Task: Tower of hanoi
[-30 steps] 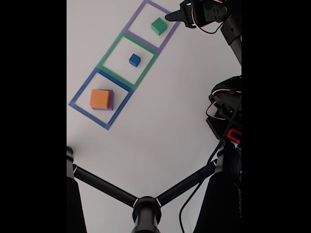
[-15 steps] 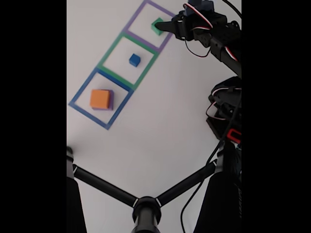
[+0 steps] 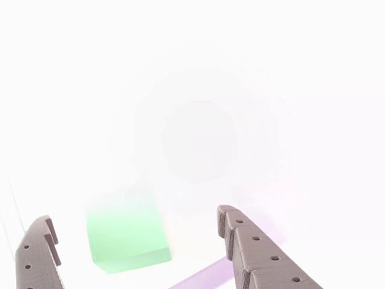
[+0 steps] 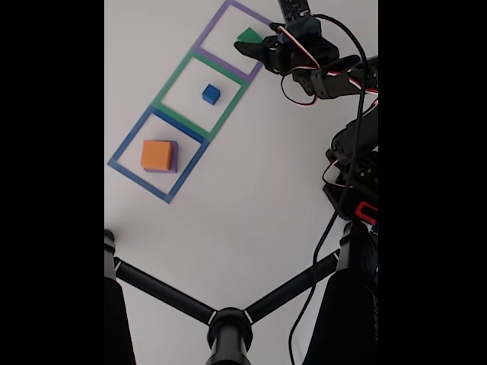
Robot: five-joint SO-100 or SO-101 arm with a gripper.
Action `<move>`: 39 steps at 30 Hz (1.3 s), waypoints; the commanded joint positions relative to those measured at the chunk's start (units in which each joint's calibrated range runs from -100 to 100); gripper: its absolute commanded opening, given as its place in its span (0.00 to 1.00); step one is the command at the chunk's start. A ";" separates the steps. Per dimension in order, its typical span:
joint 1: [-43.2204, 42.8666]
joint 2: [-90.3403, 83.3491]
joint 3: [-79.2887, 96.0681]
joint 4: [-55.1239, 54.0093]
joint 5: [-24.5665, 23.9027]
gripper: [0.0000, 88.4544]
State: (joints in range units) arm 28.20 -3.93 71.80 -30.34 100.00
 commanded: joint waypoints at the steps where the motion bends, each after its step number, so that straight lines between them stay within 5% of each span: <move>1: -0.97 4.45 -1.89 -8.29 0.00 0.35; 13: -2.22 15.92 -5.80 -18.89 0.00 0.33; 39: -4.81 18.90 -5.89 -21.48 0.00 0.12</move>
State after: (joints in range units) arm 24.19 15.58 66.93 -50.24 100.00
